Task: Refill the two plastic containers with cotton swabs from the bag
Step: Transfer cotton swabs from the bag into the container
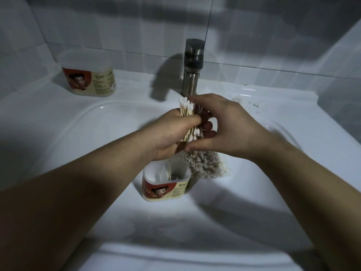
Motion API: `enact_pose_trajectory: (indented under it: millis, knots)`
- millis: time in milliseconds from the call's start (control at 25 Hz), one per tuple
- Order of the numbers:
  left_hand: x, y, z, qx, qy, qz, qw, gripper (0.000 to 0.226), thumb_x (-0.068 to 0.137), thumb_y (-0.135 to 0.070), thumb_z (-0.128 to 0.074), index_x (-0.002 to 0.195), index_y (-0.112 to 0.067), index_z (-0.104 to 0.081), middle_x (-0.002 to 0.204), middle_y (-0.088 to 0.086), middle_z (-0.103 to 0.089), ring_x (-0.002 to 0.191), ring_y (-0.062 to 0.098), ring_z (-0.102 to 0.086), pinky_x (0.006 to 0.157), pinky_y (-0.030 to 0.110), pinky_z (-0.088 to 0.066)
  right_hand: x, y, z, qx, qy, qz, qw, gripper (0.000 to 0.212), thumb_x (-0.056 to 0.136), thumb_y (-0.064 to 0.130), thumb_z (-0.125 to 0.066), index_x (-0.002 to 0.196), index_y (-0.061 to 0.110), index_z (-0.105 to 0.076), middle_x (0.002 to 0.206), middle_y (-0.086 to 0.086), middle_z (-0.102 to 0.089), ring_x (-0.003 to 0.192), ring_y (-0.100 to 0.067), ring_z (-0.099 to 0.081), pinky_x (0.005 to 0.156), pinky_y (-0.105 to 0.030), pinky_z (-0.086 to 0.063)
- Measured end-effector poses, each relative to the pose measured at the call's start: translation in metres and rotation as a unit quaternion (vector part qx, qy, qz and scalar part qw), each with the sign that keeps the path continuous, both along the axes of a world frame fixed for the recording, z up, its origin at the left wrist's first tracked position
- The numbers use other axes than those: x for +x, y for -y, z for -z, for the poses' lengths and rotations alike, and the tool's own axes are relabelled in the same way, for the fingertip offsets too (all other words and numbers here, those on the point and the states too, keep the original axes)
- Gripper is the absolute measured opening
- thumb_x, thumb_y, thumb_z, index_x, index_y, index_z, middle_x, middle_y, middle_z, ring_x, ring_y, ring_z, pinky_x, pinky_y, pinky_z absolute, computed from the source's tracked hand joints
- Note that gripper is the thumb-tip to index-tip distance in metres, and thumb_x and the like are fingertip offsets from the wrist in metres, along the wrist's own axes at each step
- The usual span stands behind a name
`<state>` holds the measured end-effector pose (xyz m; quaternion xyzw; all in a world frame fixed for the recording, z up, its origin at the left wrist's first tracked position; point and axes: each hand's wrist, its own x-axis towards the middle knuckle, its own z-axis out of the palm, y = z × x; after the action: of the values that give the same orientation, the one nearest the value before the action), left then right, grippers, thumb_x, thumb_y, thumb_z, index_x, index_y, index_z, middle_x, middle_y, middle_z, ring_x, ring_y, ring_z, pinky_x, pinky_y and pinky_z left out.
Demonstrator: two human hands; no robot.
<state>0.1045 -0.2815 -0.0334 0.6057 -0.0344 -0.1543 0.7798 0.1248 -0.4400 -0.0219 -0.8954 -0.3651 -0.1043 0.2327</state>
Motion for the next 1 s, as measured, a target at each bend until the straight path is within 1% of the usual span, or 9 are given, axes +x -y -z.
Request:
enact_pose_trajectory:
  millis: [120, 280, 400, 560, 640, 720, 840, 920, 1000]
  knots:
    - [-0.002, 0.002, -0.002, 0.013, -0.008, -0.009, 1.0, 0.023, 0.104, -0.005, -0.05, 0.089, -0.014, -0.066, 0.064, -0.002, -0.065, 0.059, 0.009, -0.068, 0.05, 0.021, -0.053, -0.001, 0.0, 0.0, 0.007, 0.012, 0.009, 1.0, 0.089, 0.072, 0.047, -0.083, 0.148, 0.018, -0.048, 0.128, 0.002, -0.062, 0.108, -0.007, -0.059, 0.097, -0.026, -0.05]
    - [0.005, 0.0, 0.0, 0.048, 0.003, -0.089, 0.995, 0.009, 0.102, -0.015, -0.057, 0.096, -0.013, -0.062, 0.07, 0.002, -0.061, 0.062, 0.014, -0.062, 0.063, 0.031, -0.055, -0.003, 0.001, -0.003, 0.048, -0.033, 0.028, 0.998, 0.076, 0.085, 0.054, -0.067, 0.152, 0.024, -0.044, 0.142, 0.008, -0.058, 0.124, -0.004, -0.056, 0.099, -0.023, -0.048]
    - [0.013, -0.005, 0.001, 0.043, 0.024, -0.18, 0.982, 0.012, 0.101, -0.02, -0.061, 0.09, -0.016, -0.06, 0.06, -0.002, -0.057, 0.052, 0.012, -0.055, 0.059, 0.031, -0.051, 0.001, 0.004, -0.004, 0.055, -0.022, 0.11, 0.992, 0.035, 0.102, 0.031, -0.054, 0.136, 0.027, -0.061, 0.124, 0.009, -0.07, 0.108, -0.005, -0.065, 0.091, -0.019, -0.047]
    - [0.017, -0.008, 0.003, 0.052, 0.039, -0.204, 0.977, 0.015, 0.101, -0.02, -0.062, 0.087, -0.017, -0.058, 0.058, -0.004, -0.054, 0.049, 0.01, -0.053, 0.057, 0.028, -0.05, 0.004, 0.005, -0.002, -0.054, -0.077, 0.12, 0.988, 0.032, 0.097, 0.009, -0.055, 0.119, 0.023, -0.074, 0.104, 0.007, -0.076, 0.09, -0.007, -0.067, 0.085, -0.02, -0.05]
    - [0.017, -0.008, 0.005, 0.066, 0.046, -0.195, 0.977, 0.015, 0.101, -0.02, -0.061, 0.086, -0.018, -0.059, 0.059, -0.005, -0.054, 0.05, 0.01, -0.053, 0.058, 0.029, -0.051, 0.0, 0.005, -0.005, -0.098, -0.105, 0.106, 0.984, 0.029, 0.094, 0.016, -0.063, 0.119, 0.025, -0.074, 0.091, 0.016, -0.072, 0.084, -0.002, -0.063, 0.075, -0.012, -0.044]
    - [0.016, -0.007, 0.006, 0.08, 0.054, -0.19, 0.977, 0.016, 0.101, -0.021, -0.061, 0.085, -0.018, -0.058, 0.06, -0.003, -0.055, 0.05, 0.011, -0.054, 0.057, 0.028, -0.051, -0.003, 0.005, -0.007, -0.135, -0.118, 0.096, 0.979, 0.032, 0.09, 0.029, -0.07, 0.122, 0.029, -0.071, 0.078, 0.023, -0.06, 0.083, -0.001, -0.062, 0.072, -0.013, -0.042]
    - [0.016, -0.007, 0.008, 0.099, 0.061, -0.183, 0.976, 0.016, 0.101, -0.021, -0.061, 0.086, -0.018, -0.058, 0.065, -0.001, -0.055, 0.051, 0.01, -0.056, 0.055, 0.026, -0.052, -0.003, 0.004, -0.005, -0.167, -0.144, 0.084, 0.972, 0.042, 0.082, 0.043, -0.075, 0.122, 0.033, -0.069, 0.094, 0.02, -0.065, 0.08, -0.001, -0.059, 0.076, -0.019, -0.046]
    - [0.017, -0.007, 0.01, 0.121, 0.064, -0.177, 0.975, 0.018, 0.1, -0.023, -0.061, 0.084, -0.016, -0.058, 0.064, -0.002, -0.057, 0.051, 0.01, -0.058, 0.056, 0.027, -0.053, -0.003, 0.003, -0.001, -0.178, -0.147, 0.064, 0.971, 0.025, 0.082, 0.042, -0.072, 0.106, 0.033, -0.074, 0.098, 0.014, -0.071, 0.08, -0.005, -0.061, 0.082, -0.03, -0.052]
    - [0.017, -0.007, 0.012, 0.143, 0.074, -0.168, 0.972, 0.021, 0.1, -0.024, -0.061, 0.082, -0.014, -0.058, 0.06, -0.004, -0.059, 0.052, 0.01, -0.059, 0.057, 0.027, -0.053, -0.004, 0.001, -0.001, -0.181, -0.133, 0.057, 0.973, 0.006, 0.085, 0.035, -0.065, 0.084, 0.037, -0.071, 0.09, 0.011, -0.07, 0.081, -0.011, -0.062, 0.081, -0.035, -0.054]
